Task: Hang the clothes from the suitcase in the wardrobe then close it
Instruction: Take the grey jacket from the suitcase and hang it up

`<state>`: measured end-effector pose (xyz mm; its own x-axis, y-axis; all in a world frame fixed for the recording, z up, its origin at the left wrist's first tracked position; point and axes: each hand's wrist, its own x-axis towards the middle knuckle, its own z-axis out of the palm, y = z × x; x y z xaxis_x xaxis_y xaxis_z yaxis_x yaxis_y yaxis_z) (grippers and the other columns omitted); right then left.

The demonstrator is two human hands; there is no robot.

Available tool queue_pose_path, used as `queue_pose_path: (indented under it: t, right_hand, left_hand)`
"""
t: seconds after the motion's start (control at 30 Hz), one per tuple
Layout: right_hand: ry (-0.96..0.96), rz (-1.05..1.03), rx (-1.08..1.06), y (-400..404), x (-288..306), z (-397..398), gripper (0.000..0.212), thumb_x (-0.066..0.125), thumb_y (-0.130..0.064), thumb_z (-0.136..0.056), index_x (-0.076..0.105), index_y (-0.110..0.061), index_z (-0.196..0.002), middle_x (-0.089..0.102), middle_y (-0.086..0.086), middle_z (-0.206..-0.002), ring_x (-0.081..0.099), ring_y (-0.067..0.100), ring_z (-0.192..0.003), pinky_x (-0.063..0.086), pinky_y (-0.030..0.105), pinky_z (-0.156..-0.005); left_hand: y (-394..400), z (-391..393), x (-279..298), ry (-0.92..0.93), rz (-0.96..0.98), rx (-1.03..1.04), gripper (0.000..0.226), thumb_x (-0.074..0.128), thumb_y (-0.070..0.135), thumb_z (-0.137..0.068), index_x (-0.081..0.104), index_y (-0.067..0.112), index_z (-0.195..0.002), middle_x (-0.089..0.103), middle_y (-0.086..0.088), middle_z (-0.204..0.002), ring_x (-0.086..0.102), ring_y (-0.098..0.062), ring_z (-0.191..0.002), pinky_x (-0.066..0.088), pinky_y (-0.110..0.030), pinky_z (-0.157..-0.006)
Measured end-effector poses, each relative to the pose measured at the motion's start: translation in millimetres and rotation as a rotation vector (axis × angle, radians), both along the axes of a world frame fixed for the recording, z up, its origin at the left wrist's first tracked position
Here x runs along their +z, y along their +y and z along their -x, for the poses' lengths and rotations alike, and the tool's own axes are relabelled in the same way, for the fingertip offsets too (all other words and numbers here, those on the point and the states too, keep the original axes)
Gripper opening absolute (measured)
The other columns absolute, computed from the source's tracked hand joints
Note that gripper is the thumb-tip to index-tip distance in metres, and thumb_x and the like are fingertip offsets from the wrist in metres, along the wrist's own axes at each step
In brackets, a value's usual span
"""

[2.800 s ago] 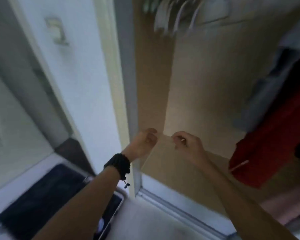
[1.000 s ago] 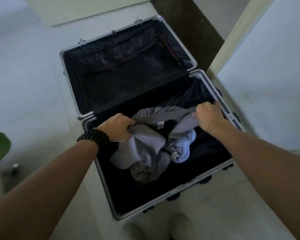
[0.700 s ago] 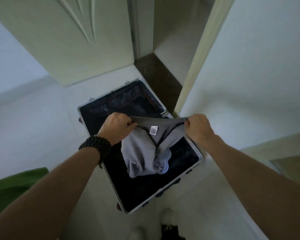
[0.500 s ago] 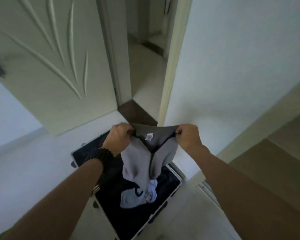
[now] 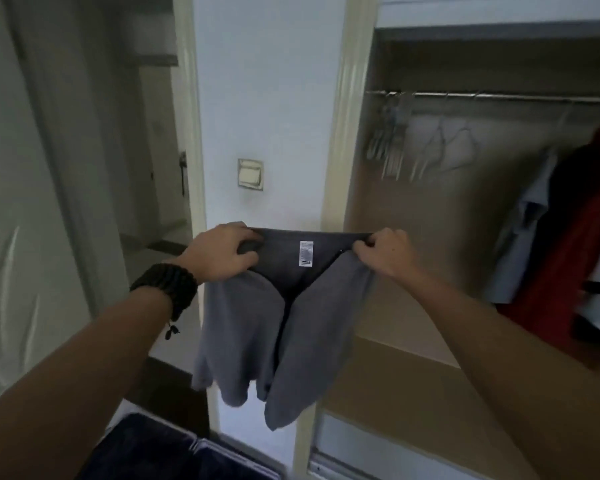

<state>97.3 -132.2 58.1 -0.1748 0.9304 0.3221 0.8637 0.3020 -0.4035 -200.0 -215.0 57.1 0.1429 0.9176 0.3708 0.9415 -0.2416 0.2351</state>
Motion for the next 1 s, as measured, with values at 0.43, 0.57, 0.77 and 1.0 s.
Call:
queue_pose_path:
  t: [0.43, 0.57, 0.77, 1.0]
  right_hand:
    - [0.286, -0.035, -0.152, -29.8, 10.8, -245.8, 0.043, 0.053, -0.032, -0.093, 0.057, -0.001, -0.064, 0.053, 0.014, -0.059, 0.046, 0.009, -0.051, 0.032, 0.029, -0.055]
    - [0.381, -0.014, -0.137, 5.6, 4.5, -291.9, 0.048, 0.048, -0.034, -0.098, 0.050, -0.003, -0.061, 0.049, -0.001, -0.056, 0.044, 0.004, -0.048, 0.033, 0.022, -0.051]
    - [0.468, 0.078, -0.005, 93.3, -2.2, -312.7, 0.024, 0.051, -0.027, -0.096, 0.074, -0.023, -0.092, 0.068, -0.011, -0.099, 0.061, 0.006, -0.093, 0.047, 0.017, -0.077]
    - [0.541, 0.147, 0.028, 168.3, -14.6, -304.1, 0.019, 0.058, -0.024, -0.091, 0.076, -0.029, -0.094, 0.069, -0.011, -0.103, 0.061, 0.004, -0.096, 0.045, 0.015, -0.077]
  left_hand:
    - [103.8, -234.3, 38.5, -0.171, -0.004, -0.248, 0.022, 0.056, 0.025, -0.090, 0.077, 0.020, -0.093, 0.075, 0.005, -0.095, 0.067, -0.013, -0.090, 0.051, -0.031, -0.085]
    - [147.3, -291.0, 44.2, -0.247, 0.052, -0.212, 0.026, 0.055, 0.027, -0.091, 0.074, 0.010, -0.083, 0.073, -0.003, -0.080, 0.066, -0.016, -0.075, 0.050, -0.033, -0.073]
    - [209.4, -334.8, 56.6, -0.337, 0.049, -0.122, 0.031, 0.055, 0.021, -0.087, 0.048, 0.018, -0.056, 0.047, -0.002, -0.057, 0.042, -0.014, -0.055, 0.032, -0.030, -0.057]
    - [263.6, -336.4, 43.2, -0.549, 0.125, -0.065, 0.024, 0.058, 0.027, -0.072, 0.063, 0.006, -0.061, 0.063, -0.011, -0.068, 0.055, -0.017, -0.068, 0.045, -0.035, -0.066]
